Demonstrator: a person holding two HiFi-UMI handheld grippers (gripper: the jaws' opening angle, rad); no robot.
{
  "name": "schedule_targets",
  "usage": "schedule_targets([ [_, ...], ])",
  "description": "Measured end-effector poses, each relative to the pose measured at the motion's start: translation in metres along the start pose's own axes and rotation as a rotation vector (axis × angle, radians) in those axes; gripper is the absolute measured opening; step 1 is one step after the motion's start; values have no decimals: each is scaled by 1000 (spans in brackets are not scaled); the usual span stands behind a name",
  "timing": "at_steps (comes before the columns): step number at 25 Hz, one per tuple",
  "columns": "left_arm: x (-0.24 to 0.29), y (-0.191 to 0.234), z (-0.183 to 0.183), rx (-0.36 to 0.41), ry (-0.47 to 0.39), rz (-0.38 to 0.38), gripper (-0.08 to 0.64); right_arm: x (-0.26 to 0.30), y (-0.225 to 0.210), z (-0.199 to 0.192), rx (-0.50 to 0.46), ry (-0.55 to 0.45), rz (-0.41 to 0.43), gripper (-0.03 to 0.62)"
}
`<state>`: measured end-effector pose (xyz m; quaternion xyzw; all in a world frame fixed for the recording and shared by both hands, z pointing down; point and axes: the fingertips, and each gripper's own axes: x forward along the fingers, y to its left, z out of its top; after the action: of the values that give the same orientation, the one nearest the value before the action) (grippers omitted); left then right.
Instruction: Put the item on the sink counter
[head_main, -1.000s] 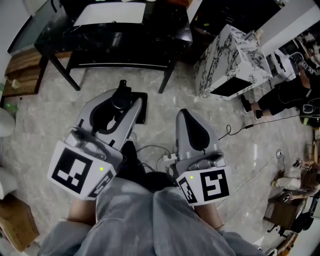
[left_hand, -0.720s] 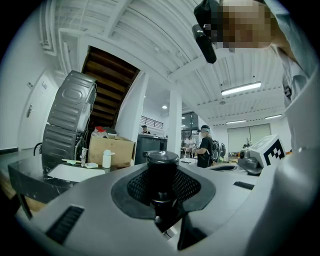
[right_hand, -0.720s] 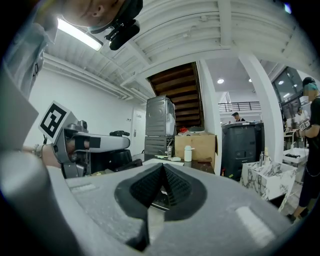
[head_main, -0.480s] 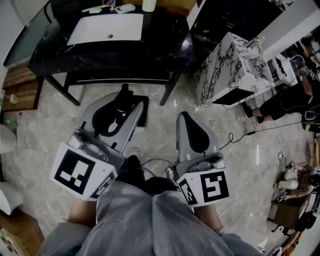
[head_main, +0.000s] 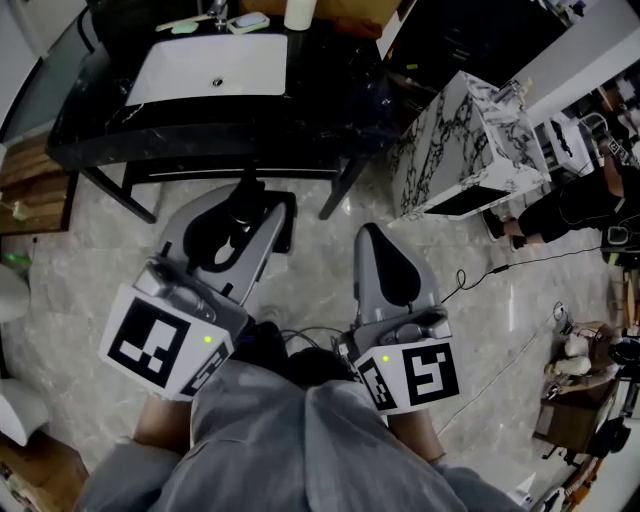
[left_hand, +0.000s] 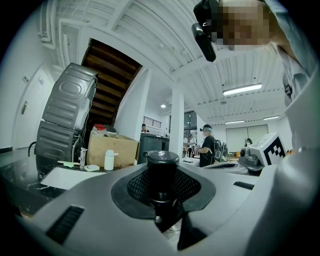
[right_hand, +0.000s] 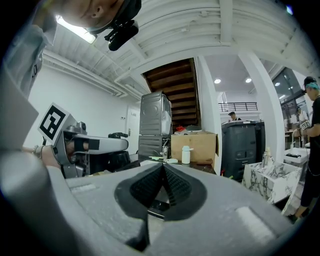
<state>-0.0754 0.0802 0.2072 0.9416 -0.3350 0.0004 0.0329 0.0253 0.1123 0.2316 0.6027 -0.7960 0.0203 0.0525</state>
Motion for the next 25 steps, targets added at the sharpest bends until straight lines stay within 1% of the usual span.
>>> schedule_targets([
  [4,5,14,-1,-2,-1,-7,92,14,0,-1,1,6,-10,-3],
  [11,5,25,-3,-11,-8,-19,92,25,5,-1,0,7,-17,-3],
  [19,8,32,-4,-23,-18,-5,92,31,0,1,-18,12,-20,-3],
  [25,15,42,-4,-20,-11,13,92,43,-5,-1,-6,15,-9,-3],
])
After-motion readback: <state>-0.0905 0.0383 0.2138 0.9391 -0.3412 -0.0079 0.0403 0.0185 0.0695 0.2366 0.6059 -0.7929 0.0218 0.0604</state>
